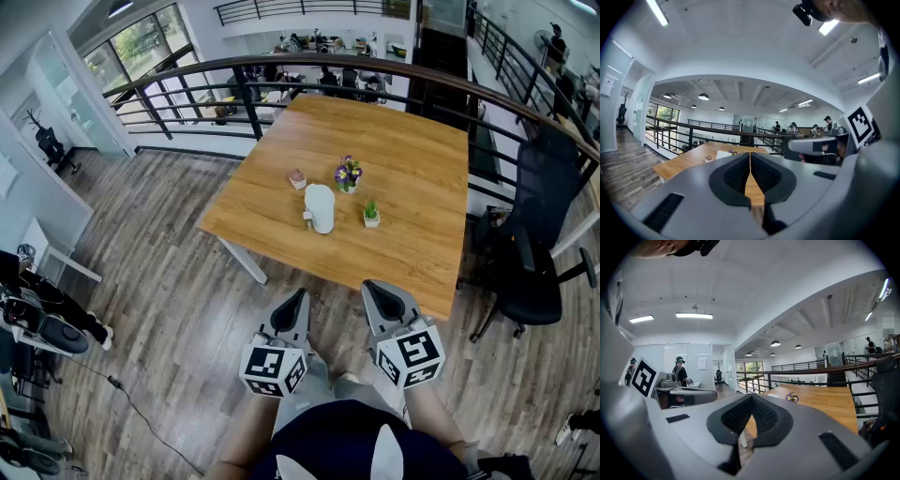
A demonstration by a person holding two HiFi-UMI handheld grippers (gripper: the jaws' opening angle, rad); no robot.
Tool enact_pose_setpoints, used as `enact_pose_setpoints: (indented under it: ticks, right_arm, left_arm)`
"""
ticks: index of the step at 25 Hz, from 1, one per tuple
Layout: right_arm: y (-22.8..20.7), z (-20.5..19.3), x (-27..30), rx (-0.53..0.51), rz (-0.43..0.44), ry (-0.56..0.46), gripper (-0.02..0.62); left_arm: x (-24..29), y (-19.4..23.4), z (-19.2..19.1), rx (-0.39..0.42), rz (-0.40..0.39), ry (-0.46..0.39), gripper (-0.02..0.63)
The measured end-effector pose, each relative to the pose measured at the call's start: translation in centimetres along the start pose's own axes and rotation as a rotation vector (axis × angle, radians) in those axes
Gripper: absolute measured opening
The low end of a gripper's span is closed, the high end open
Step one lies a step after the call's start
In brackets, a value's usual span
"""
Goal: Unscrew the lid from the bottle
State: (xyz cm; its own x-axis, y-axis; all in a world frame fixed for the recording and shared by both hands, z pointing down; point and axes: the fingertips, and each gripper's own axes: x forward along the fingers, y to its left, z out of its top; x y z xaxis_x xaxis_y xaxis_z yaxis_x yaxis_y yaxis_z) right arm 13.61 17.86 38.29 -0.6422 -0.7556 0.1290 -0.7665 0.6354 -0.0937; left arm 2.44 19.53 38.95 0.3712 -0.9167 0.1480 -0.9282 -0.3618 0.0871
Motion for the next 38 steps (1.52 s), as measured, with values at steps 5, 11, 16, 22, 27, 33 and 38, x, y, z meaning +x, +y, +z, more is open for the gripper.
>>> enact_pose_setpoints:
  ticks: [5,11,16,22,27,33,38]
  right_arm:
    - [-0.1,-0.2,-1.0,-0.016,0.002,0.009,0.003]
    - [0.5,0.1,-0.8,-0.032,0.013,0.021,0.003]
    - [-0.1,0.0,0.4,-0.031,0.017,0.025,0.005]
    - [-1.3,0.0,2.8,-0.026,0.017,0.044,0.008]
    - [-2.4,0.4,5.6,-0.034,0.043,0.071,0.079]
    - [-3.8,0.2,9.8,-0.049,0.096,0.137,0.216]
    - [-5.5,-0.5,13.7,-0.036,0.102,0.221,0.279]
  left_arm:
    - [-0.3,-1.2,0.3,0.028,0.004,-0.009,0.025]
    - [-0.3,-1.4,0.6,0.038,-0.004,0.003,0.025]
    - [0.8,-1.2,-0.1,0.041,-0.025,0.031,0.026]
    - [3.1,-0.1,-0.4,0.058,-0.067,0.043,0.028]
    - [5.8,1.9,-0.2,0.043,-0.08,0.034,0.136]
    - [9.6,5.3,-0.3,0.046,-0.077,0.068,0.275]
    - [12.7,7.9,-1.0,0.06,-0.1,0.121,0.29]
